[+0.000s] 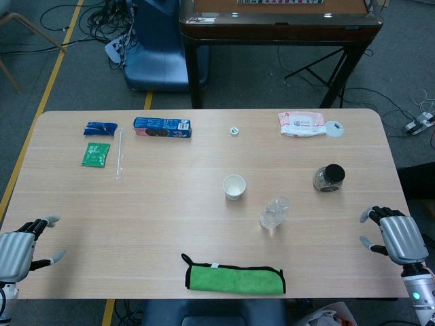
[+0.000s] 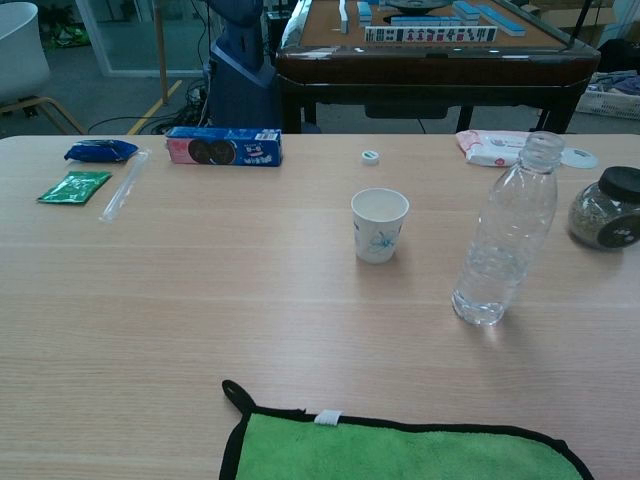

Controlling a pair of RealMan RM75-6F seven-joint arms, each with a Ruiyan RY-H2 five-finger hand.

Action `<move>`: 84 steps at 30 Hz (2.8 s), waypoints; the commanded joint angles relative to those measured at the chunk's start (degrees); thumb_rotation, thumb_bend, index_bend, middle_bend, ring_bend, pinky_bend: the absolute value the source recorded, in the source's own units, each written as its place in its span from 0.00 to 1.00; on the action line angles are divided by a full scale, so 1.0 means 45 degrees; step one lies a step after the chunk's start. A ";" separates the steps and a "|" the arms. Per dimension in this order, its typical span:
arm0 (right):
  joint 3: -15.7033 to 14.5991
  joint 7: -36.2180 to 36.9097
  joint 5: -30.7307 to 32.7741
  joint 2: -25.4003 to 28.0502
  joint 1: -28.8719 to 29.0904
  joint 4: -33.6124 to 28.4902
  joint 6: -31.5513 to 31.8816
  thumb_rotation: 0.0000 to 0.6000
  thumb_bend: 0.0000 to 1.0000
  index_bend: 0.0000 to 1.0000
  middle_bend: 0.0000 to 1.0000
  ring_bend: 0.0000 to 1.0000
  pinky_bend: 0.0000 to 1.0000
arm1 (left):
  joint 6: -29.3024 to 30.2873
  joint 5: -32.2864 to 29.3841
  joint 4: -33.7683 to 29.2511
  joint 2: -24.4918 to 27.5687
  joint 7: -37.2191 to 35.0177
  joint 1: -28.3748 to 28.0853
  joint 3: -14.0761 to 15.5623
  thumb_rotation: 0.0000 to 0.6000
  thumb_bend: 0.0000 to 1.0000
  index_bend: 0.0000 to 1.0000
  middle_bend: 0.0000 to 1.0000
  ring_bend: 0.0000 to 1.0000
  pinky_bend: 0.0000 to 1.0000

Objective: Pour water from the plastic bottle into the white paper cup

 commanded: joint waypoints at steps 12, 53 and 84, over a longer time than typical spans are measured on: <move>-0.0015 0.0599 -0.0178 -0.0180 0.0321 0.0195 -0.0333 1.00 0.10 0.38 0.28 0.27 0.39 | 0.0081 0.0173 -0.0249 0.0052 0.0226 0.0133 0.0178 1.00 0.06 0.30 0.39 0.43 0.71; 0.0461 0.5340 -0.0278 -0.5308 0.4025 0.3996 -0.3878 1.00 0.00 0.22 0.20 0.18 0.34 | -0.0118 -0.0189 -0.0583 0.0308 0.0242 0.0222 0.0120 1.00 0.06 0.31 0.39 0.43 0.71; -0.0178 0.7996 -0.1059 -0.7393 0.4742 0.6608 -0.3139 1.00 0.04 0.25 0.33 0.23 0.34 | -0.0135 -0.0868 -0.0950 0.0600 0.0926 0.0361 -0.0130 1.00 0.06 0.39 0.39 0.43 0.70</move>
